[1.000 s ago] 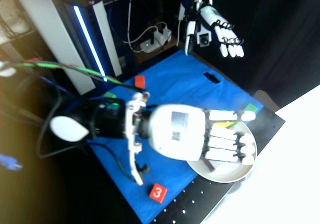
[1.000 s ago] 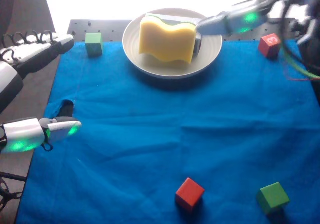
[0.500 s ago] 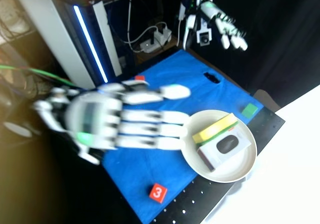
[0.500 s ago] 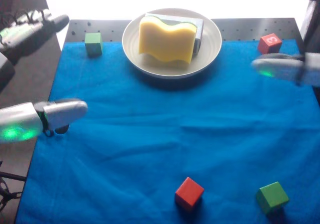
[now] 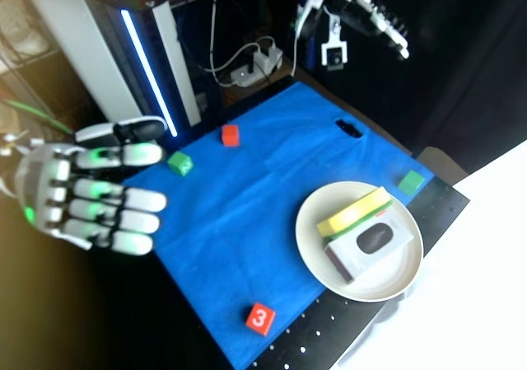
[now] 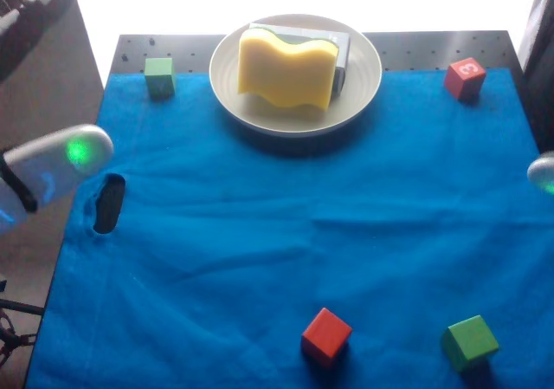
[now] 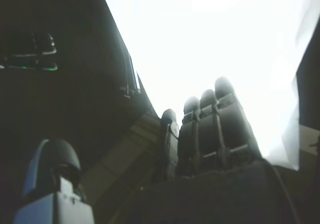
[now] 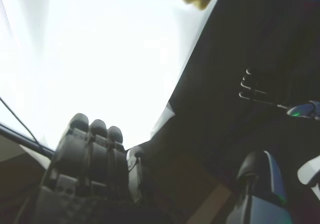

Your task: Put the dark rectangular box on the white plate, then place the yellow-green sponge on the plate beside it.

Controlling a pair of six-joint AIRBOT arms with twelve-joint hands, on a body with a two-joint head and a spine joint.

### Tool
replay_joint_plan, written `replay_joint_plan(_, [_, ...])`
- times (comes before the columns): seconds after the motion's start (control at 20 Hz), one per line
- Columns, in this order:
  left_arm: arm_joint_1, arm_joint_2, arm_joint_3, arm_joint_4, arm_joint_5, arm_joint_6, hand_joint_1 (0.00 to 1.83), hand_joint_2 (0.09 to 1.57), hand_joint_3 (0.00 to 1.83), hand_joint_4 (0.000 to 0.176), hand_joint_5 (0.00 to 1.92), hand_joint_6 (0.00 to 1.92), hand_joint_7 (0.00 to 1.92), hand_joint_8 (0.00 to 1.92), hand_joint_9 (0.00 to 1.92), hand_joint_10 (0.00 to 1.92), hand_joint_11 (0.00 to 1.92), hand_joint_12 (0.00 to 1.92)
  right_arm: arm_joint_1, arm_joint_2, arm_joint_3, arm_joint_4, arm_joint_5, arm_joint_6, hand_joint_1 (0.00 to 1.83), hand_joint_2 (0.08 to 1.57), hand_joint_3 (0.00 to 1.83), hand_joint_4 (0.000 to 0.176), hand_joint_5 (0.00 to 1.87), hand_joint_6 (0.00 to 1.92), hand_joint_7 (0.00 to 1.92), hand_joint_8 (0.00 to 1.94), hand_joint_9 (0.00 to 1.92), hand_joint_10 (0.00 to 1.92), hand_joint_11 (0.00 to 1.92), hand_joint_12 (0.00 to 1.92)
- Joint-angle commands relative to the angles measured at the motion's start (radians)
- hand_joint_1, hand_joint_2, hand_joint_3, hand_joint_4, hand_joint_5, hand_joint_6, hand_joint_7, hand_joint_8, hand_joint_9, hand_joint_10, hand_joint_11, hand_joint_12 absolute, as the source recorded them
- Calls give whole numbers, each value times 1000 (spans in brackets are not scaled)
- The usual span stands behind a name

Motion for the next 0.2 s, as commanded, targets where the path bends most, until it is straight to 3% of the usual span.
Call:
replay_joint_plan(0.0, [-6, 2, 7, 3, -137, -13, 223, 1011, 6, 157, 62, 0, 99, 0, 74, 0, 107, 107, 7, 10, 0, 2, 130, 11, 622, 811, 22, 164, 4, 1, 89, 0, 47, 0, 13, 20])
replay_joint_plan(0.05, [-6, 3, 12, 0, -138, -24, 219, 1013, 6, 171, 63, 1, 93, 0, 75, 1, 65, 93, 7, 11, 0, -1, 130, 13, 621, 831, 26, 159, 0, 0, 73, 0, 40, 0, 2, 16])
replay_joint_plan(0.1, [-7, 7, 17, 0, -138, -33, 227, 1027, 8, 163, 17, 0, 54, 0, 47, 0, 18, 80, 7, 11, 0, -2, 130, 13, 608, 886, 13, 137, 0, 0, 78, 1, 44, 1, 30, 38])
replay_joint_plan(0.15, [-7, 10, 19, 2, -138, -36, 227, 1027, 8, 163, 17, 0, 54, 0, 47, 0, 18, 80, 7, 13, 0, -4, 130, 14, 608, 886, 13, 137, 0, 0, 78, 1, 44, 1, 30, 38])
